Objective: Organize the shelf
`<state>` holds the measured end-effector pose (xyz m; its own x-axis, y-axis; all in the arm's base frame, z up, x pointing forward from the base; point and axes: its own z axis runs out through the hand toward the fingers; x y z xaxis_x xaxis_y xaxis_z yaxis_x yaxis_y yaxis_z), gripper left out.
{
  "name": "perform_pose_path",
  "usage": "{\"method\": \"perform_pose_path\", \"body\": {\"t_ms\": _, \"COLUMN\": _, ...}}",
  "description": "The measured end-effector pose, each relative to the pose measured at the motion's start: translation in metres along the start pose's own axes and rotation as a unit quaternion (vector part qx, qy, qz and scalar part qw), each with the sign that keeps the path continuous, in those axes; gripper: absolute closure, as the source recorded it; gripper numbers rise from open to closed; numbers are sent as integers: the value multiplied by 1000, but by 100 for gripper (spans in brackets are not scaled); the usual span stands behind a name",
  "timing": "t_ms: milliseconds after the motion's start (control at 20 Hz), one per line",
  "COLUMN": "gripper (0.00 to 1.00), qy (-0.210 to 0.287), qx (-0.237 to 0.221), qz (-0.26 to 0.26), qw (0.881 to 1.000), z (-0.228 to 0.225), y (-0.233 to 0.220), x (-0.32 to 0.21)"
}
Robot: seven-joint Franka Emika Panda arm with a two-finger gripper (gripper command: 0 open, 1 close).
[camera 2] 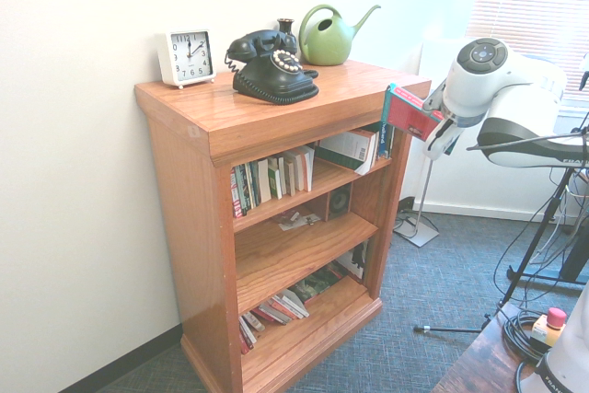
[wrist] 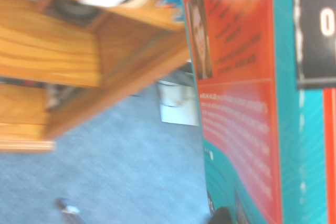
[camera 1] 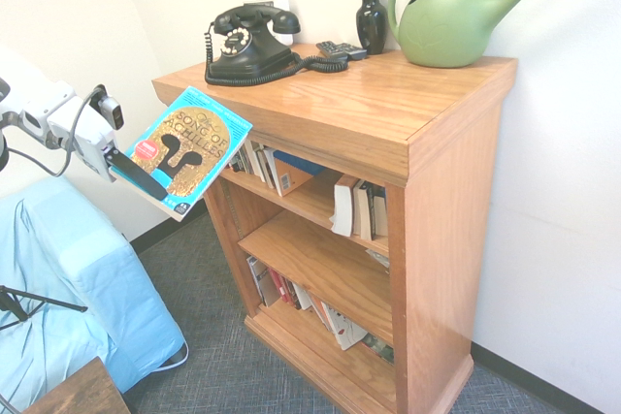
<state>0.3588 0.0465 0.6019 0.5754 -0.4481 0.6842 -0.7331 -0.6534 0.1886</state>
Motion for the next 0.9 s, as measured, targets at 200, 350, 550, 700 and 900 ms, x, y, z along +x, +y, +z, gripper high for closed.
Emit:
{"method": "perform_pose_path", "body": {"t_ms": 200, "gripper": 100, "qy": -14, "qx": 53, "qz": -10, "qw": 998, "z": 26, "y": -17, "x": -27}}
{"method": "perform_pose_path", "body": {"t_ms": 350, "gripper": 100, "qy": -19, "qx": 71, "qz": -15, "qw": 997, "z": 48, "y": -30, "x": -46}}
{"method": "perform_pose_path", "body": {"t_ms": 550, "gripper": 100, "qy": -17, "qx": 86, "qz": -16, "qw": 996, "z": 58, "y": -44, "x": -56}}
{"method": "perform_pose_path", "body": {"t_ms": 700, "gripper": 100, "qy": -13, "qx": 102, "qz": -14, "qw": 995, "z": 65, "y": -49, "x": -57}}
{"method": "perform_pose_path", "body": {"t_ms": 900, "gripper": 100, "qy": -11, "qx": 118, "qz": -13, "qw": 993, "z": 86, "y": -52, "x": -57}}
